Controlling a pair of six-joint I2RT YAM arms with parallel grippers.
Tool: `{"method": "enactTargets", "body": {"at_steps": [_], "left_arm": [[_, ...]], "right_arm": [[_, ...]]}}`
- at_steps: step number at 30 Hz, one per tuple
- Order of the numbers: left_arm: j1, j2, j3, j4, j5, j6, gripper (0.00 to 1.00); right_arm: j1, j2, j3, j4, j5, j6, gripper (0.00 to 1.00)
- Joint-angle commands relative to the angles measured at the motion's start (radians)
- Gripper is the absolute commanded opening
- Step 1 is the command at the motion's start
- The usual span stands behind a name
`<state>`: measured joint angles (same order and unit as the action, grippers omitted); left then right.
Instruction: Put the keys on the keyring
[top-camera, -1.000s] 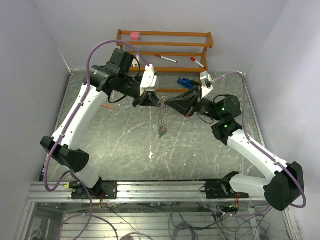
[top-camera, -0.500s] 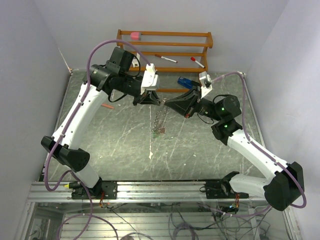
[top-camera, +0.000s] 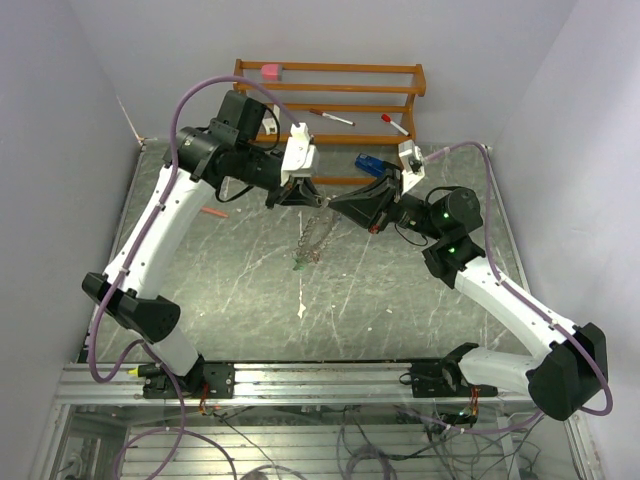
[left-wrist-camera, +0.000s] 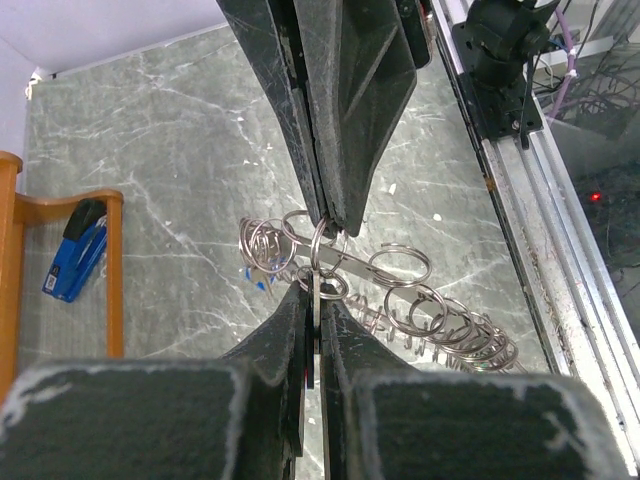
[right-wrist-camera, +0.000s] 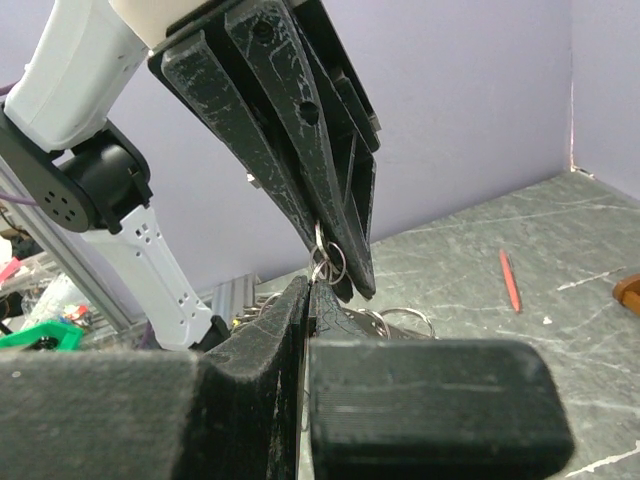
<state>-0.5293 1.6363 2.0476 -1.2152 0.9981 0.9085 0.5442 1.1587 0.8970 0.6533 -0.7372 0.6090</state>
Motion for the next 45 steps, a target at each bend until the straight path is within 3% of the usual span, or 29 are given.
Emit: {"method": "enactTargets", "body": {"at_steps": [1, 8, 20, 45], "left_arm": [[-0.006, -0.014, -0.032, 0.018, 0.024, 0.015, 0.07], [-0.005, -0.029, -0.070, 0.030, 0.007, 0.013, 0.07], [-0.006, -0.010, -0.005, 0.053, 0.017, -0.043, 0.07], [-0.006, -0.010, -0.008, 0.096, -0.029, -0.103, 0.07]], "right_arm": [[0.000, -0.008, 0.040, 0.030, 0.027, -0.002, 0.00], [0.000, -0.032, 0.034, 0.027, 0.053, 0.000, 0.00], [0.003, 0.002, 0.026, 0.014, 0.045, -0.012, 0.00], [0.070, 0.014, 0.152, -0.330, 0.129, -0.271, 0.00]]}}
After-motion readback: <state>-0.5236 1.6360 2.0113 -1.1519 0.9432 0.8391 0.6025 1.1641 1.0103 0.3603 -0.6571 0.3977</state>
